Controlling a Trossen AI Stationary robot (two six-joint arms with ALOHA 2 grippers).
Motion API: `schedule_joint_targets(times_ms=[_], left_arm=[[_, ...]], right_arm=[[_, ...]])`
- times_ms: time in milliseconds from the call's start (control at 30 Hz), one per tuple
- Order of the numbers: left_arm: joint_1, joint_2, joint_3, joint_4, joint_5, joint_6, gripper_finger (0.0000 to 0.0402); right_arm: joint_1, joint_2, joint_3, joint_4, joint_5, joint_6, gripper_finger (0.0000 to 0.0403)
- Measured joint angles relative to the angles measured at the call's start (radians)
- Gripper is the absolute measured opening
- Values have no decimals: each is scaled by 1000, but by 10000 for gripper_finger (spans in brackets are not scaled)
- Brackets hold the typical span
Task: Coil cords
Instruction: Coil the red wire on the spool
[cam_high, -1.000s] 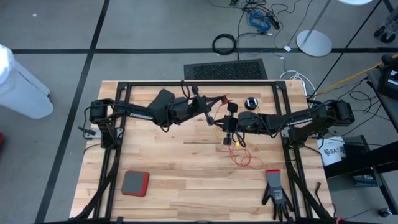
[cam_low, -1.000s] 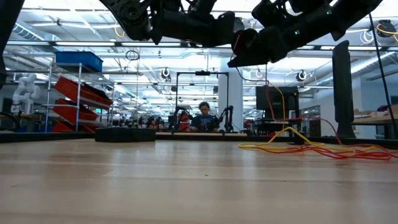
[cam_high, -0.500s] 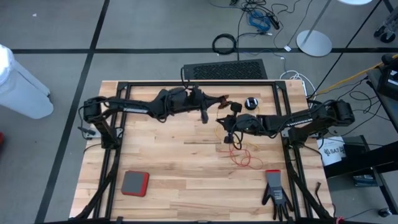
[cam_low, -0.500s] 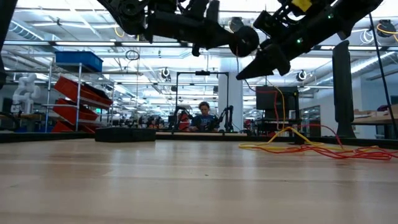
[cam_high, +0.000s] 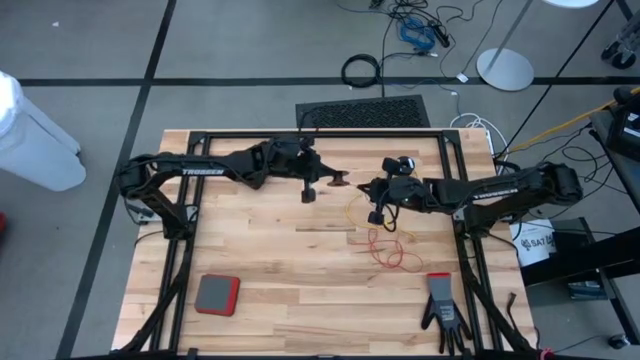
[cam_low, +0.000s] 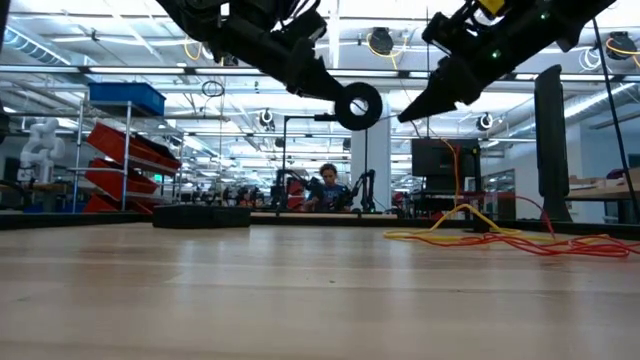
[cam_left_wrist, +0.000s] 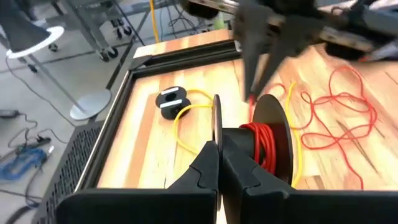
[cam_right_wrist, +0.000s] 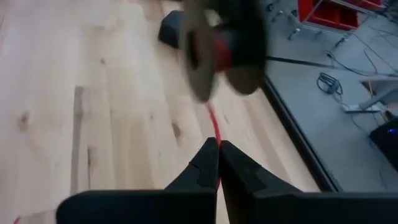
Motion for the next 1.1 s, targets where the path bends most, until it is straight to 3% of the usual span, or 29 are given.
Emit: schedule_joint_targets(times_ms=[333,667,933,1100], left_arm=[[-64,41,0,61,-147,146,0],[-141,117,-2,258,-420,292,0],[-170,162,-2,373,-555,363,0],[-164,187,-2,438,-621,362,0]], right_arm=[[-6,-12,0,102,-101,68,0],[-8,-2,0,164,-81,127,0],[-9,14,0,241,-48,112,0],[-6,17,2,292,-79,101,8]])
